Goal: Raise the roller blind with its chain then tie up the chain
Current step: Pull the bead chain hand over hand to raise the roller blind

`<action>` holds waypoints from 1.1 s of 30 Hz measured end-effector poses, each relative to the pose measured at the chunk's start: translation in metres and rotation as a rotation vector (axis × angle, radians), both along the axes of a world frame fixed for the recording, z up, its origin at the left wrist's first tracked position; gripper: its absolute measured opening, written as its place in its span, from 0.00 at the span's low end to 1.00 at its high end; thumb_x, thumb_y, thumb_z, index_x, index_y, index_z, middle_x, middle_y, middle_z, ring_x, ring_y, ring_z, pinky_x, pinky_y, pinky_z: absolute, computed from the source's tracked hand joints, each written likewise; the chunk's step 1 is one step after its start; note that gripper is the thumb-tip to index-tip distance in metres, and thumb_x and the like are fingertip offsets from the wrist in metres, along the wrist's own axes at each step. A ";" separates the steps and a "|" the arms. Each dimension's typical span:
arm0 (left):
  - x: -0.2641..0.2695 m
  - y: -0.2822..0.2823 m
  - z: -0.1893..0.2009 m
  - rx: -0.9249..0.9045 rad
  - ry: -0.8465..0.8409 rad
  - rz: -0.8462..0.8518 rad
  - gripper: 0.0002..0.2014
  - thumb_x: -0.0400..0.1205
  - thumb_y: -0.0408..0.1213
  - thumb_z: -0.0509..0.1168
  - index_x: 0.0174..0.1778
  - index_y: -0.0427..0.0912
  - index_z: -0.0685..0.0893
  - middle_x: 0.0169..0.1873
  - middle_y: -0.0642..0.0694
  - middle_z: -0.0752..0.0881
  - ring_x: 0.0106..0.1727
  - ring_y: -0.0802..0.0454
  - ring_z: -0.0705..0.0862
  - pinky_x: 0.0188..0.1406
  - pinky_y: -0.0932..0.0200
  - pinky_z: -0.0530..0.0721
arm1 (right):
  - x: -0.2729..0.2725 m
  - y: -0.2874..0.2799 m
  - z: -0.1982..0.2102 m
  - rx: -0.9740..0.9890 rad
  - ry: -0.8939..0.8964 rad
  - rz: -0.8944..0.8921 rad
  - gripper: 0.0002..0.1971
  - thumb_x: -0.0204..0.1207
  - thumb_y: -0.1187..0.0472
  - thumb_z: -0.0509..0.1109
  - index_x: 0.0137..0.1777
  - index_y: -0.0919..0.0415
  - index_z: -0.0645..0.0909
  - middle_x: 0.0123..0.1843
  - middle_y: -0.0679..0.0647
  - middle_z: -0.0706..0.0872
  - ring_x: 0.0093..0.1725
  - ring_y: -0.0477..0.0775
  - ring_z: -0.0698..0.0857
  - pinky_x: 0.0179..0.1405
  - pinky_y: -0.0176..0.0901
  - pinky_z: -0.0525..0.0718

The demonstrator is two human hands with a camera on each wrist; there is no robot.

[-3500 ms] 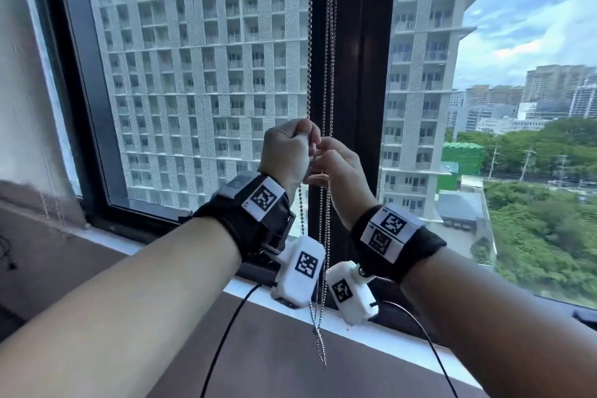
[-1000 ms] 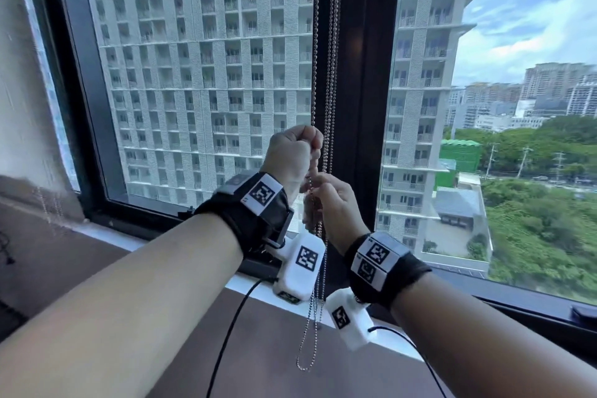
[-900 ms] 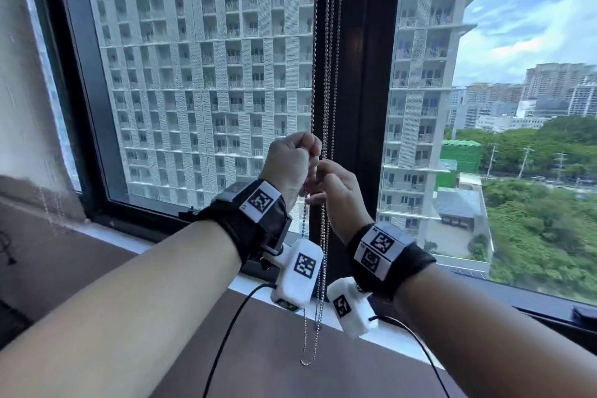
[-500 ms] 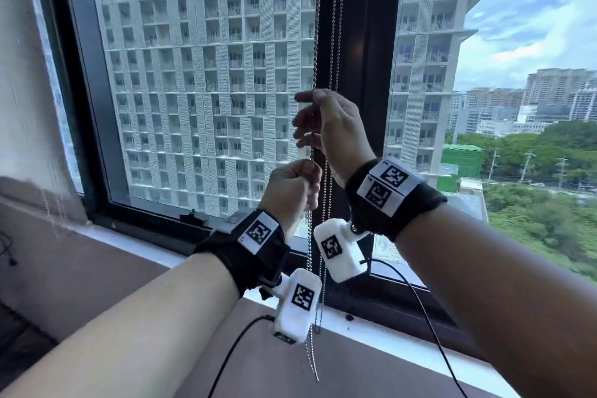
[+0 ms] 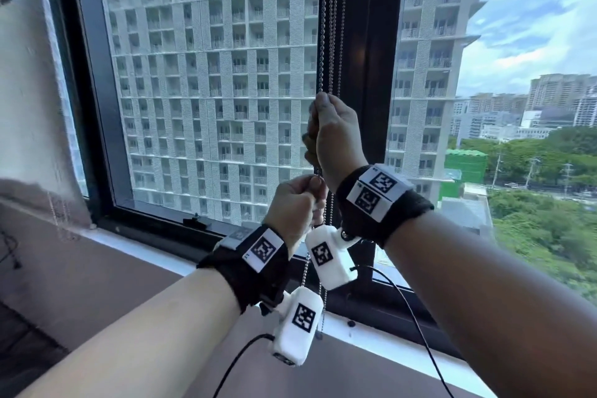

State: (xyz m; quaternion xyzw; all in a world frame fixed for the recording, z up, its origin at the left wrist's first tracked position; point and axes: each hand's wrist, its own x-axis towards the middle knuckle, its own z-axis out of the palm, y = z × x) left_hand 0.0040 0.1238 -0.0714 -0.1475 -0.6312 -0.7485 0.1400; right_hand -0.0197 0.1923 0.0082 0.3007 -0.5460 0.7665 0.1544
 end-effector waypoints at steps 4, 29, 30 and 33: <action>0.001 0.001 -0.008 0.011 -0.004 -0.009 0.21 0.77 0.14 0.47 0.26 0.42 0.72 0.16 0.54 0.70 0.19 0.59 0.62 0.20 0.64 0.59 | 0.002 0.002 -0.009 -0.027 0.006 0.016 0.18 0.89 0.60 0.53 0.34 0.56 0.66 0.25 0.50 0.63 0.17 0.44 0.61 0.13 0.31 0.60; -0.045 -0.004 0.023 -0.336 0.148 0.388 0.11 0.81 0.38 0.65 0.57 0.39 0.84 0.49 0.43 0.87 0.47 0.52 0.84 0.49 0.58 0.83 | -0.037 0.032 -0.007 0.251 0.186 -0.330 0.16 0.85 0.55 0.61 0.38 0.53 0.84 0.38 0.54 0.83 0.34 0.51 0.78 0.38 0.47 0.79; -0.048 -0.004 0.022 -0.354 0.154 0.400 0.12 0.81 0.39 0.65 0.58 0.40 0.84 0.50 0.45 0.87 0.50 0.51 0.84 0.53 0.55 0.84 | -0.039 0.034 -0.006 0.273 0.193 -0.369 0.15 0.85 0.54 0.61 0.39 0.52 0.85 0.44 0.55 0.85 0.39 0.49 0.81 0.46 0.46 0.81; -0.057 -0.003 0.021 -0.399 0.169 0.434 0.15 0.80 0.41 0.66 0.62 0.41 0.82 0.53 0.48 0.86 0.58 0.49 0.84 0.62 0.45 0.82 | -0.044 0.040 -0.004 0.293 0.174 -0.427 0.14 0.85 0.56 0.63 0.45 0.56 0.89 0.56 0.55 0.83 0.54 0.48 0.83 0.61 0.40 0.78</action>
